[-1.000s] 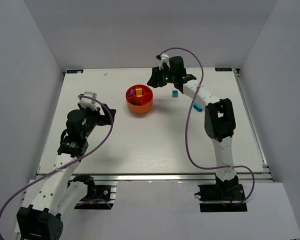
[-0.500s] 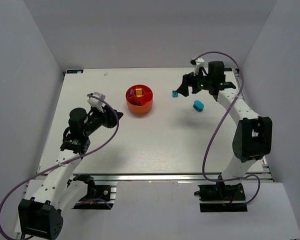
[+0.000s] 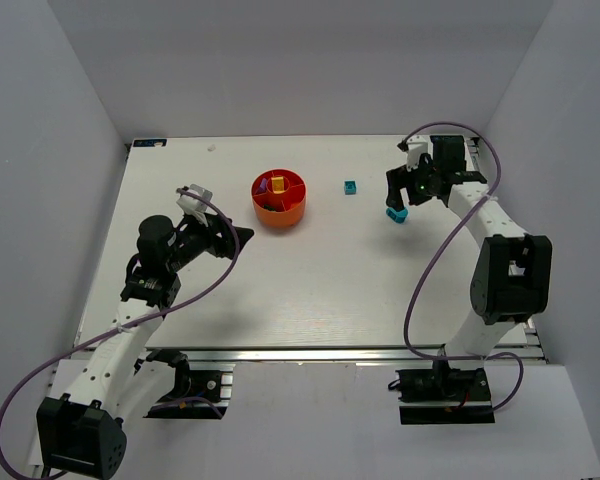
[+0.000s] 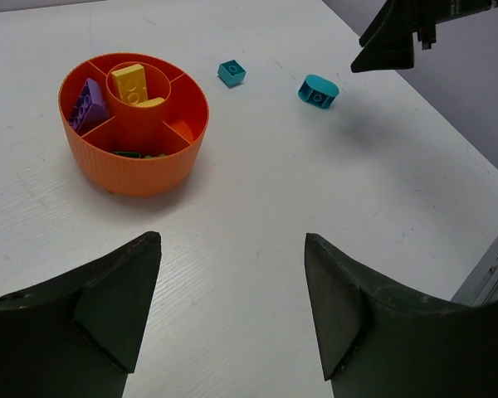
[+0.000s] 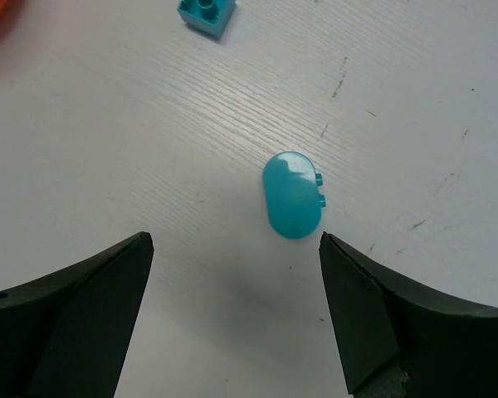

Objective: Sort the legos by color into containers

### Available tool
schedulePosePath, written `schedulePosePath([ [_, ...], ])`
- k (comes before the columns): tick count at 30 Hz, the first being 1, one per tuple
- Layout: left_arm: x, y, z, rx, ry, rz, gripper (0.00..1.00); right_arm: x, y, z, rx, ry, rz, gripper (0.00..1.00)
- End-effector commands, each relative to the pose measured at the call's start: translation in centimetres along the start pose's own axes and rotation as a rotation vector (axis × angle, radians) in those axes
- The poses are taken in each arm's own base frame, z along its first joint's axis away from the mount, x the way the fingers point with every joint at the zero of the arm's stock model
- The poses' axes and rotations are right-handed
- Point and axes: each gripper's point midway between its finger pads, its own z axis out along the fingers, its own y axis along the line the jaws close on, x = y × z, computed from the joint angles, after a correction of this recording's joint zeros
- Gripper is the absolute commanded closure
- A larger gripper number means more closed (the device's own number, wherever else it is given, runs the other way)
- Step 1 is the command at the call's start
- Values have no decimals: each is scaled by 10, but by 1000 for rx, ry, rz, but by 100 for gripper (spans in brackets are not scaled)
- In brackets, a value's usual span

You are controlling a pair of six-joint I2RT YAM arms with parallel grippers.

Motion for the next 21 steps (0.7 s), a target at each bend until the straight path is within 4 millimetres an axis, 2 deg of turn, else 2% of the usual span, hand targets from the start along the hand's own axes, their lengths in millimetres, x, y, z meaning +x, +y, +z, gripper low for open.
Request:
schedulePosePath([
  [1, -8, -9, 0, 42, -22, 15, 20, 4, -22, 5, 74, 57, -60, 14],
  [11, -4, -18, 3, 109, -15, -13, 16, 10, -33, 37, 32, 101, -102, 18],
  [21, 4, -14, 11, 94, 28, -113, 19, 39, -35, 60, -14, 194, -109, 21],
])
